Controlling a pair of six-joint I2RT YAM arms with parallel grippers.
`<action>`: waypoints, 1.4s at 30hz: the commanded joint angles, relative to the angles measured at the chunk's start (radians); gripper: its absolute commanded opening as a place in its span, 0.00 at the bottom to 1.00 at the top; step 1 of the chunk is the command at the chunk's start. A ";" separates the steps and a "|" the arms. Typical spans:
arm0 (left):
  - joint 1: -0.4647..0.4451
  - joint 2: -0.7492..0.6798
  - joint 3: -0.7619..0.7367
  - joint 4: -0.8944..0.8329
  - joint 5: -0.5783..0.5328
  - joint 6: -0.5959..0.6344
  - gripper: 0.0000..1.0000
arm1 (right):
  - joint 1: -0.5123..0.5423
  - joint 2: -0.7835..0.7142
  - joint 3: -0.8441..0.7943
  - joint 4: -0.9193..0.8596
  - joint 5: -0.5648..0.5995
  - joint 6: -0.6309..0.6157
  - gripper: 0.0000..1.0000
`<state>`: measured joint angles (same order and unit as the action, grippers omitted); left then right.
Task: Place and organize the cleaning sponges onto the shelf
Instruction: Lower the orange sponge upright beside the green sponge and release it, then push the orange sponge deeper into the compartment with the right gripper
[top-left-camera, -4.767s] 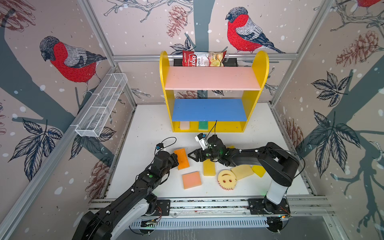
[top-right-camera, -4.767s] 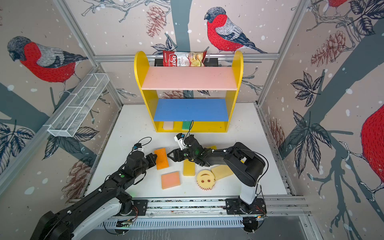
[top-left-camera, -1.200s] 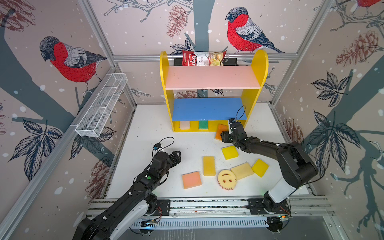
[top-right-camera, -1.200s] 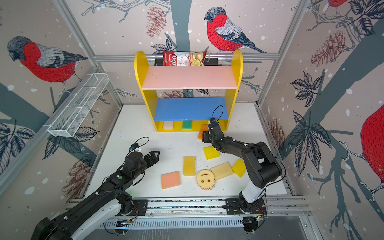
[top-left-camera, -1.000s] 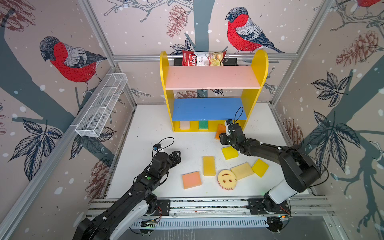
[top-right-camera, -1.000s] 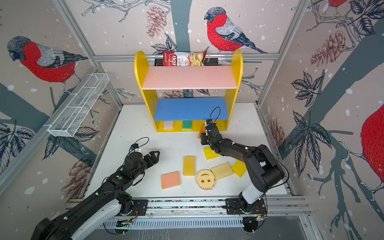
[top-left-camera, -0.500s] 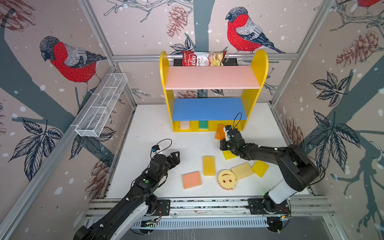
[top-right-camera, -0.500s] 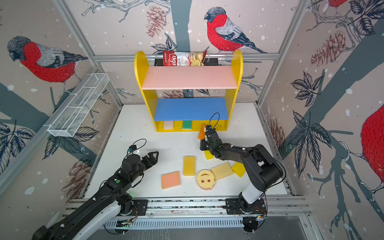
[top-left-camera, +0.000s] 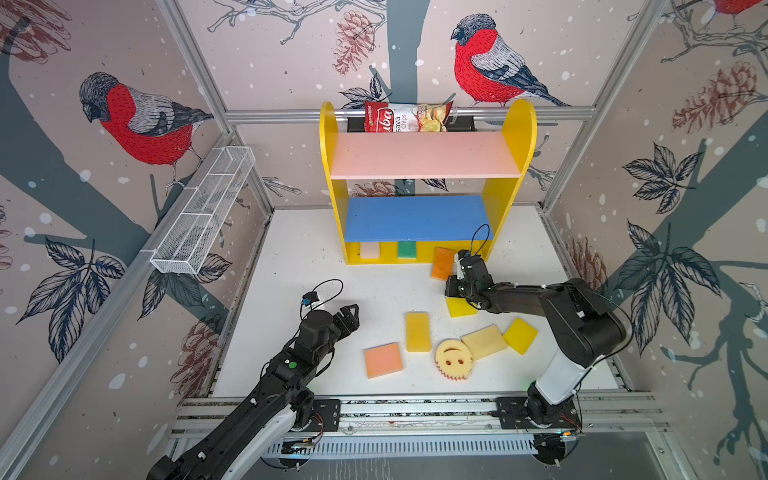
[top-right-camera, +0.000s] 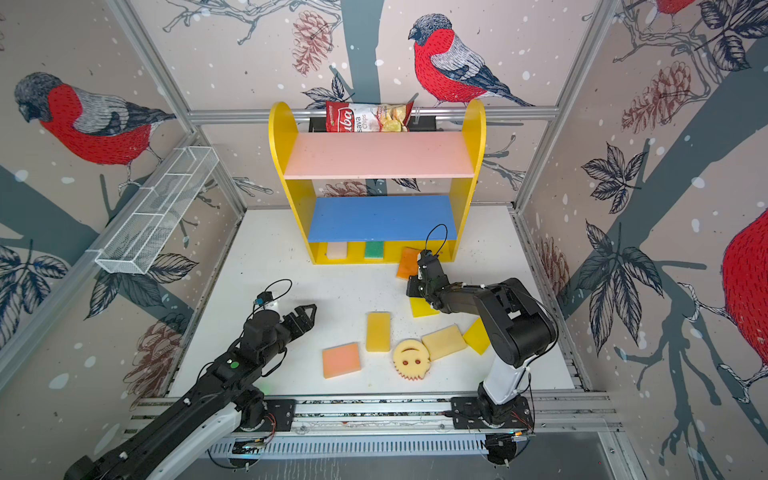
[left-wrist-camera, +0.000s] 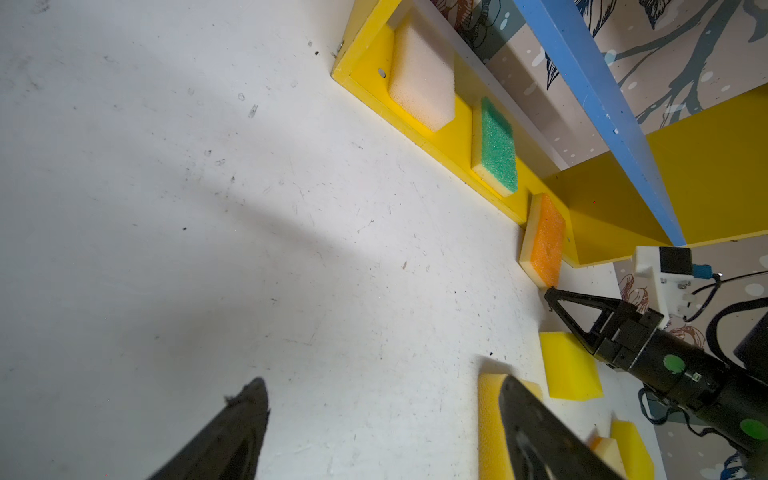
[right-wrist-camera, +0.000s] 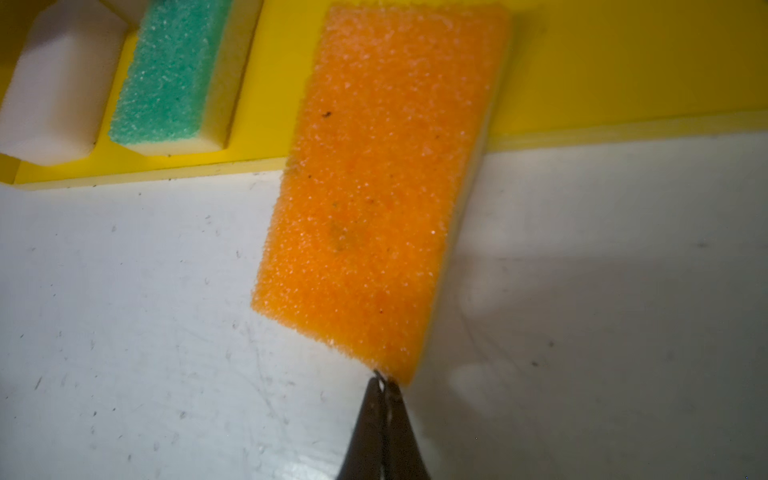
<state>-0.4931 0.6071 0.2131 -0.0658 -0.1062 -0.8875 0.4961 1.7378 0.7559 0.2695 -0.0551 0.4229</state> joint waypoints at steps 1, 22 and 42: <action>0.002 0.004 -0.003 0.009 -0.008 -0.002 0.86 | -0.011 0.013 0.019 0.027 -0.021 -0.004 0.00; 0.001 0.121 0.021 0.080 0.009 0.013 0.86 | -0.045 0.057 0.039 0.046 -0.046 0.007 0.00; 0.001 0.094 0.023 0.064 0.018 0.012 0.86 | -0.034 0.040 -0.054 0.119 -0.090 0.090 0.00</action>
<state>-0.4931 0.7055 0.2287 -0.0280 -0.0971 -0.8841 0.4606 1.7733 0.7010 0.4110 -0.1440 0.5030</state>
